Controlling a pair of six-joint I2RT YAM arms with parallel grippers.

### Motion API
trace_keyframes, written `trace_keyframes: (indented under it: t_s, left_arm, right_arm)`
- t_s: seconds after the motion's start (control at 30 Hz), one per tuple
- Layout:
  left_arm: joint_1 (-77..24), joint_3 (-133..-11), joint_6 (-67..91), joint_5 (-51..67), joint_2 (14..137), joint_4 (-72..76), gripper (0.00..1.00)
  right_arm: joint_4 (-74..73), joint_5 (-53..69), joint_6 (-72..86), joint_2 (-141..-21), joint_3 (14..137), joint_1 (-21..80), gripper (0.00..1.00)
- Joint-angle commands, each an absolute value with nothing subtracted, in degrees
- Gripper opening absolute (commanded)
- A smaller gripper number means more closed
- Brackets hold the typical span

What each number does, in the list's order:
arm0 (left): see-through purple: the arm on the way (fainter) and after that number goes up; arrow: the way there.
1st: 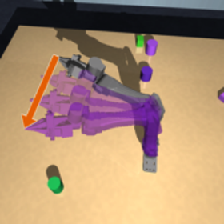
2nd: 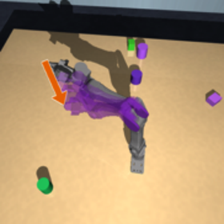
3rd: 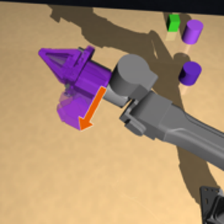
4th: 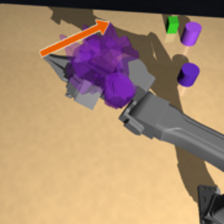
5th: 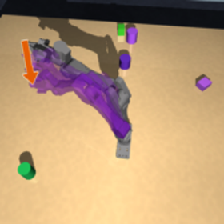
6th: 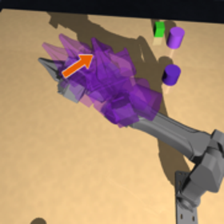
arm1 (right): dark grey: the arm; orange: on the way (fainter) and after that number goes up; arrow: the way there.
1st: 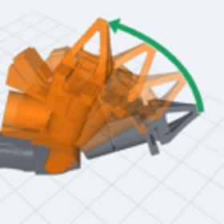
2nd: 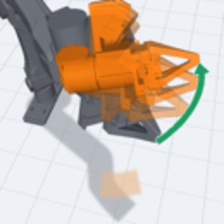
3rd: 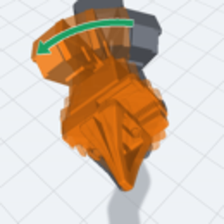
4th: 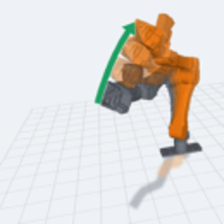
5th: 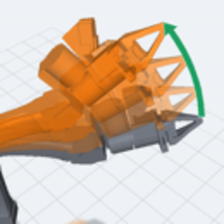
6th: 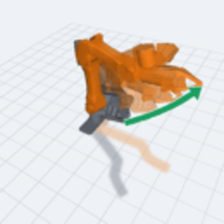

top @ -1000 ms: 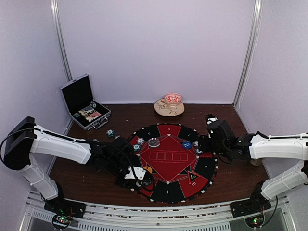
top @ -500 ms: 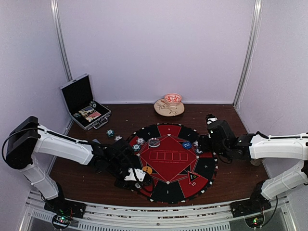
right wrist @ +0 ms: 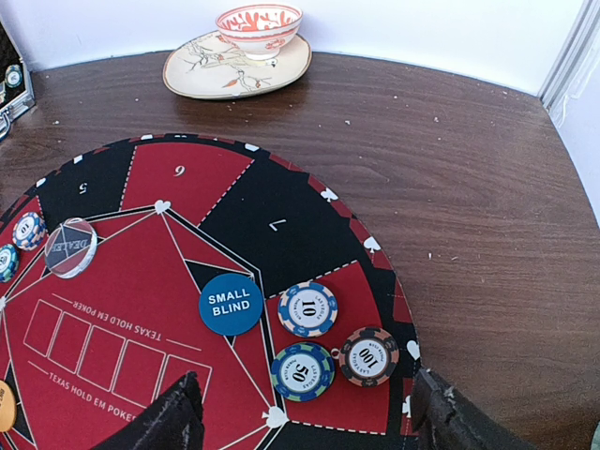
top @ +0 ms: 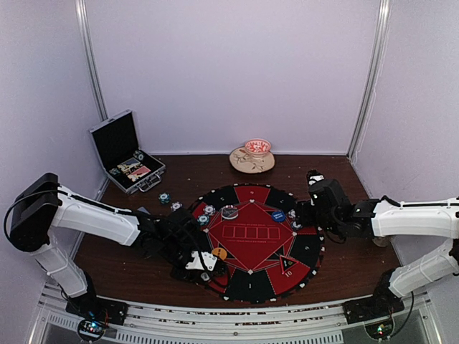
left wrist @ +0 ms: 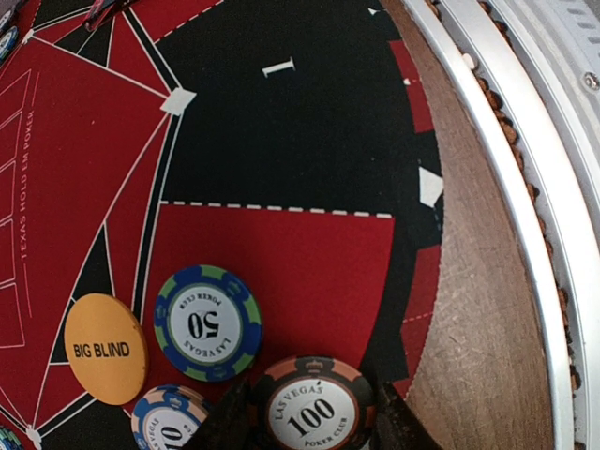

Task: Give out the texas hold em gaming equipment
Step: Place the poker chips pile at the big blind area, then pick up the pile of poker chips from the pile of poker chips.

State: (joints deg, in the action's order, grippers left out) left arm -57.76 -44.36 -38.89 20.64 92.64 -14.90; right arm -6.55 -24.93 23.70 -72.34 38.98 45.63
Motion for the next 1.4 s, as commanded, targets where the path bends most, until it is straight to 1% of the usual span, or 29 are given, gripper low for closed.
trace_keyframes:
  t_s: [0.0,0.23,0.43,0.53,0.7,0.83,0.93,1.1,1.23,1.37]
  left_arm:
    - [-57.83,-44.38,-38.77,20.75,93.06,-14.2,0.42]
    - [-57.83,-44.47,-38.67,20.9,92.64,-14.2,0.49]
    - [-57.83,-44.77,-38.41,21.45,90.92,-14.96,0.5]
    - [-57.83,-44.91,-38.49,22.58,88.07,-16.32,0.51]
    - [-57.75,-44.06,-38.58,21.37,81.18,-17.88,0.56]
    - [-56.64,-43.23,-37.19,16.65,75.81,-17.75,0.64]
    - [-53.12,-43.73,-35.33,14.18,73.19,-17.7,0.73]
    - [-43.06,-46.05,-31.86,14.15,71.76,-18.13,0.85]
    - [-34.54,-47.94,-28.3,13.44,73.25,-17.98,0.92]
    - [-27.95,-48.87,-25.54,14.18,75.91,-17.59,0.96]
  right_arm:
    - [-5.98,-25.41,23.21,-71.19,38.2,45.77,0.77]
    - [-5.98,-25.33,23.21,-71.1,38.09,45.8,0.77]
    - [-6.01,-25.32,23.13,-71.02,38.1,45.79,0.77]
    - [-6.01,-25.36,23.12,-70.88,38.14,45.77,0.77]
    - [-6.07,-25.28,23.12,-70.88,38.07,45.79,0.77]
    - [-6.06,-25.07,23.12,-70.62,38.11,45.74,0.77]
    - [-6.08,-24.91,23.04,-70.36,37.97,45.81,0.77]
    - [-5.76,-24.48,22.95,-70.5,37.93,45.78,0.77]
    - [-5.65,-24.14,22.94,-71.87,38.16,45.82,0.77]
    - [-5.63,-23.77,23.01,-72.93,38.41,45.79,0.77]
